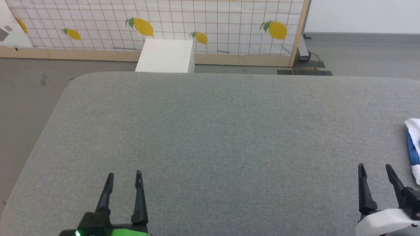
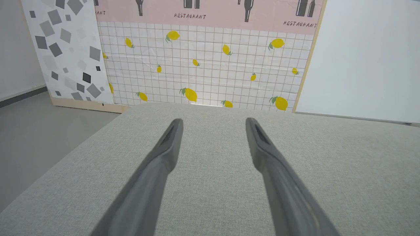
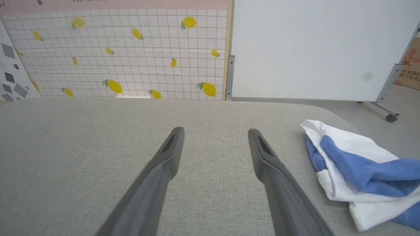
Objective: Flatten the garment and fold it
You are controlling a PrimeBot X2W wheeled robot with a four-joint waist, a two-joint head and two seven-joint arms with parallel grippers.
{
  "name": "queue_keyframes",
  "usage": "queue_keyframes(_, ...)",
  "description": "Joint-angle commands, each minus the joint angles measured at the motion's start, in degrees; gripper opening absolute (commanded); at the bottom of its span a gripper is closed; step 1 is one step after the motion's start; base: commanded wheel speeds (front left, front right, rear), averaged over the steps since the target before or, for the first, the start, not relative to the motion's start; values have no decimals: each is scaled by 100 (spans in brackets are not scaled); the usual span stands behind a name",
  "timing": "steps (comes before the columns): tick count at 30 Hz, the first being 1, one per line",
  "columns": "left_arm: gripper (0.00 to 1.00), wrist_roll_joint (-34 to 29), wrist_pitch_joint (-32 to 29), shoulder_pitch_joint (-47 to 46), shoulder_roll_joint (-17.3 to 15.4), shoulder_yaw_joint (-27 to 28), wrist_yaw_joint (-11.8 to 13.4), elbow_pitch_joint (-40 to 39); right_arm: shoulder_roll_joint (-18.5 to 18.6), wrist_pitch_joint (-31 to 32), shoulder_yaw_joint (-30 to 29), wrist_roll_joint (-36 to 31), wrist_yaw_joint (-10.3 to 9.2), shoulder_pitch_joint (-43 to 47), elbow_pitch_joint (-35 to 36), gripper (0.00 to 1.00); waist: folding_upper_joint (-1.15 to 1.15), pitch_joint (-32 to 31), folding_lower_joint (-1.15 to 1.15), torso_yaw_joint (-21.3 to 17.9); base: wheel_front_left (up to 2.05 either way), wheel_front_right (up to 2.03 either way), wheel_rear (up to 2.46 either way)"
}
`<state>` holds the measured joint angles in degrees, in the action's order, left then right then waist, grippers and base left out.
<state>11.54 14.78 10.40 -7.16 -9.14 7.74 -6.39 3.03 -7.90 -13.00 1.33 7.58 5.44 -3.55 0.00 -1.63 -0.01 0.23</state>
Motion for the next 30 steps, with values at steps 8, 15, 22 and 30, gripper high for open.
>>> queue_keyframes(8,100,-209,21,-6,97,19,-184,125,-14,-209,106,26,-9,-53,-236,100,0,41,1,30,0,0,0)
queue_keyframes(15,100,-338,21,-110,121,50,-272,168,-14,-221,101,8,-9,-177,-239,100,0,123,1,-2,0,0,0)
queue_keyframes(22,0,-330,-23,-28,114,44,-265,160,0,-159,111,18,0,-106,-223,0,0,127,1,-2,0,0,0)
queue_keyframes(30,0,-383,-115,-92,134,99,-297,190,-1,-99,187,9,-1,-133,-186,0,0,130,1,-4,0,0,0)
